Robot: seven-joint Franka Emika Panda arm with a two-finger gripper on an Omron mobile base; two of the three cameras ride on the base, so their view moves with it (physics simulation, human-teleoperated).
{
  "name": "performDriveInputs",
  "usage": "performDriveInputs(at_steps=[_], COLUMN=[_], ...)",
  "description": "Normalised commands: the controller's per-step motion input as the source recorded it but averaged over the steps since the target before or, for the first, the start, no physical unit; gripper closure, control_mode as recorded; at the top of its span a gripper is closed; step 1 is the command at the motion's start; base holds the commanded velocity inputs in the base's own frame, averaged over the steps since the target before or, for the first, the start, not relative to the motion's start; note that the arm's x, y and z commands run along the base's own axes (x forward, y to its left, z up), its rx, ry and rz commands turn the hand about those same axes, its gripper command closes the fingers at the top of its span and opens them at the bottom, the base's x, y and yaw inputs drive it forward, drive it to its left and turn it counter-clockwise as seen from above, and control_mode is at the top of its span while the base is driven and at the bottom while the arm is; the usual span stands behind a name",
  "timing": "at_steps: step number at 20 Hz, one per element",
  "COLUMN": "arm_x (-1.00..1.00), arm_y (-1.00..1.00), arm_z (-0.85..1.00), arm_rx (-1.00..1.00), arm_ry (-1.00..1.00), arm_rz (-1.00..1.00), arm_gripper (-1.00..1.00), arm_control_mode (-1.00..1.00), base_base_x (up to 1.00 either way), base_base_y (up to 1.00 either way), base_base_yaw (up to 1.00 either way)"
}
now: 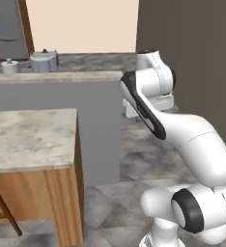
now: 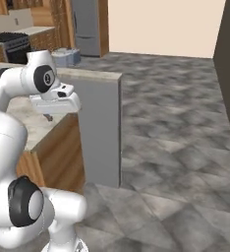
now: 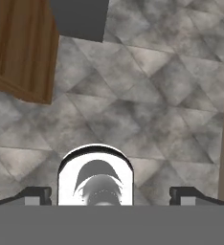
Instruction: Move the hot dog bun to the plate on the dining table and place the condiment next to that plate. Then navigate to the fridge and take the sausage and place it on the plate as well.
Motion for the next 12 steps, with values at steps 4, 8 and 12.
performDriveInputs(at_steps=[4, 8, 12], arm_x=[0.00, 0.00, 0.00], arm_y=[0.00, 0.00, 0.00], arm_z=[0.00, 0.00, 0.00], arm_rx=[0.00, 0.00, 0.00], arm_ry=[0.00, 0.00, 0.00], arm_rz=[0.00, 0.00, 0.00], arm_gripper=[-1.00, -1.00, -1.00], arm_control_mode=[1.00, 1.00, 1.00], base_base_x=[0.80, 1.00, 1.00], base_base_y=[-1.00, -1.00, -1.00], base_base_yaw=[-0.10, -0.05, -0.04])
